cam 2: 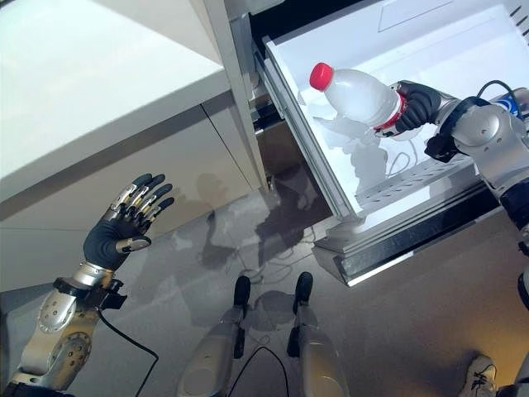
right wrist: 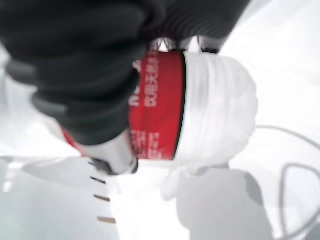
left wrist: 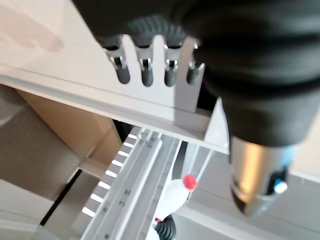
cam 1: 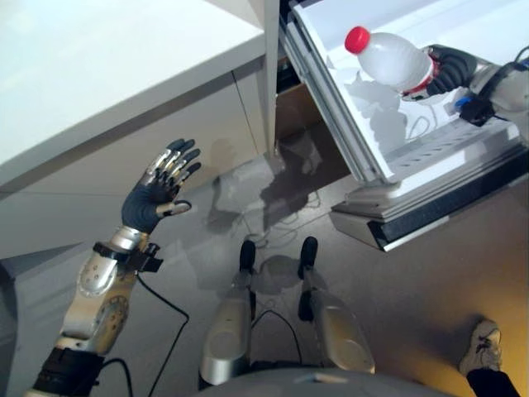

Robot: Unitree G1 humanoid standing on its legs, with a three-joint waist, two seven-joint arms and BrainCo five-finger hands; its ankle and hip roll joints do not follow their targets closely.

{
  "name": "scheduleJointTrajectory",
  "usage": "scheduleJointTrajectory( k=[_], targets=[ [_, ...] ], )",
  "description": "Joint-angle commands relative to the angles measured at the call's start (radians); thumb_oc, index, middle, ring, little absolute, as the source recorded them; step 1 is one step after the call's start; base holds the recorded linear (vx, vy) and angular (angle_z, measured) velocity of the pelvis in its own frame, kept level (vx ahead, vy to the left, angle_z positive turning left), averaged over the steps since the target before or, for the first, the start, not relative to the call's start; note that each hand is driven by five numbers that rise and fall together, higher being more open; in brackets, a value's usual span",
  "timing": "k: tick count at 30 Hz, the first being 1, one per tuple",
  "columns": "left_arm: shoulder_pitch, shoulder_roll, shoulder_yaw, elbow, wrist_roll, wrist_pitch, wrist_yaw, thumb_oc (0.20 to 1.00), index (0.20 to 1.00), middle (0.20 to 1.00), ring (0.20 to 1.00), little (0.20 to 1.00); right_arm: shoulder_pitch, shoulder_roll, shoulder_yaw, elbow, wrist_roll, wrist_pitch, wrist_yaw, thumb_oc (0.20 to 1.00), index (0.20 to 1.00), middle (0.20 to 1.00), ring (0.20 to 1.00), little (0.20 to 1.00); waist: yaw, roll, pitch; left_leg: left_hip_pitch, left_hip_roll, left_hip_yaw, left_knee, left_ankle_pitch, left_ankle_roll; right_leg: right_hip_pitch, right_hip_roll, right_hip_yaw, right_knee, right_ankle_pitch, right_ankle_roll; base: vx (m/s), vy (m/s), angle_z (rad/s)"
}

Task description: Take the drinks into the refrigerator

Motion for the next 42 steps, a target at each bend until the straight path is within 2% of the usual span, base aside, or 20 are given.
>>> scheduleJointTrajectory(
  k=[1, 9, 16, 22, 29, 31, 32, 42],
  targets=[
    [0.030, 0.038, -0.012, -0.076, 0.002, -0.063, 0.009, 1.000, 1.000, 1.000, 1.000, 1.000, -0.156, -0.087, 0.037, -0.027, 0.009, -0.045, -0.019, 0.200, 0.200, 0.200, 0.200, 0.200, 0.002, -0.025, 0.005, -0.028, -0.027, -0.049, 0.006, 0.035, 0.002, -0.064, -0.026, -0.048, 0.224, -0.168, 0.045, -0.03, -0.035, 0.11],
    [0.013, 0.042, -0.034, -0.085, 0.008, -0.066, 0.020, 1.000, 1.000, 1.000, 1.000, 1.000, -0.137, -0.053, 0.032, 0.063, 0.013, -0.030, -0.012, 0.200, 0.200, 0.200, 0.200, 0.200, 0.003, -0.004, 0.022, -0.056, -0.027, -0.051, -0.006, 0.047, 0.000, -0.106, -0.024, -0.043, 0.232, -0.165, 0.044, -0.01, -0.004, 0.02],
    [0.009, 0.034, -0.035, -0.090, 0.008, -0.068, 0.031, 1.000, 1.000, 1.000, 1.000, 1.000, -0.120, -0.031, -0.009, 0.156, -0.006, -0.028, -0.040, 0.200, 0.200, 0.200, 0.200, 0.200, 0.004, 0.027, 0.022, -0.078, -0.029, -0.059, -0.023, 0.062, -0.007, -0.137, -0.031, -0.057, 0.241, -0.168, 0.041, -0.01, -0.008, 0.07],
    [0.012, 0.022, -0.033, -0.091, -0.004, -0.068, 0.042, 1.000, 1.000, 1.000, 1.000, 1.000, -0.093, -0.003, -0.145, 0.307, 0.074, -0.020, -0.103, 0.200, 0.200, 0.200, 0.200, 0.200, 0.003, 0.046, 0.022, -0.090, -0.031, -0.059, -0.034, 0.069, -0.010, -0.160, -0.035, -0.060, 0.253, -0.173, 0.039, 0.00, -0.015, 0.04],
    [0.016, 0.000, -0.036, -0.096, -0.002, -0.057, 0.068, 1.000, 1.000, 1.000, 1.000, 1.000, -0.148, 0.032, -0.225, 0.511, 0.115, 0.003, -0.157, 0.200, 0.200, 0.200, 0.200, 0.200, -0.005, 0.057, 0.022, -0.097, -0.033, -0.055, -0.047, 0.069, -0.011, -0.188, -0.032, -0.051, 0.268, -0.179, 0.038, 0.00, -0.001, 0.03],
    [0.013, 0.000, -0.035, -0.096, -0.002, -0.057, 0.068, 1.000, 1.000, 1.000, 1.000, 1.000, -0.152, 0.032, -0.224, 0.512, 0.115, 0.003, -0.157, 0.200, 0.200, 0.200, 0.200, 0.200, -0.005, 0.057, 0.022, -0.103, -0.034, -0.055, -0.045, 0.072, -0.010, -0.192, -0.032, -0.052, 0.266, -0.173, 0.038, 0.00, 0.000, 0.00],
    [0.022, -0.007, -0.038, -0.099, 0.003, -0.052, 0.085, 1.000, 1.000, 1.000, 1.000, 1.000, -0.184, 0.057, -0.242, 0.575, 0.117, 0.018, -0.191, 0.200, 0.200, 0.200, 0.200, 0.200, -0.011, 0.061, 0.022, -0.101, -0.033, -0.051, -0.052, 0.070, -0.012, -0.199, -0.031, -0.048, 0.271, -0.178, 0.038, 0.00, 0.000, 0.00],
    [0.020, -0.003, -0.046, -0.113, 0.029, -0.047, 0.122, 1.000, 1.000, 1.000, 1.000, 1.000, -0.273, 0.103, -0.187, 0.649, 0.024, 0.046, -0.235, 0.200, 0.200, 0.200, 0.200, 0.200, -0.024, 0.065, 0.022, -0.120, -0.031, -0.038, -0.074, 0.083, -0.011, -0.241, -0.024, -0.029, 0.273, -0.164, 0.040, 0.00, 0.000, -0.02]
  ],
)
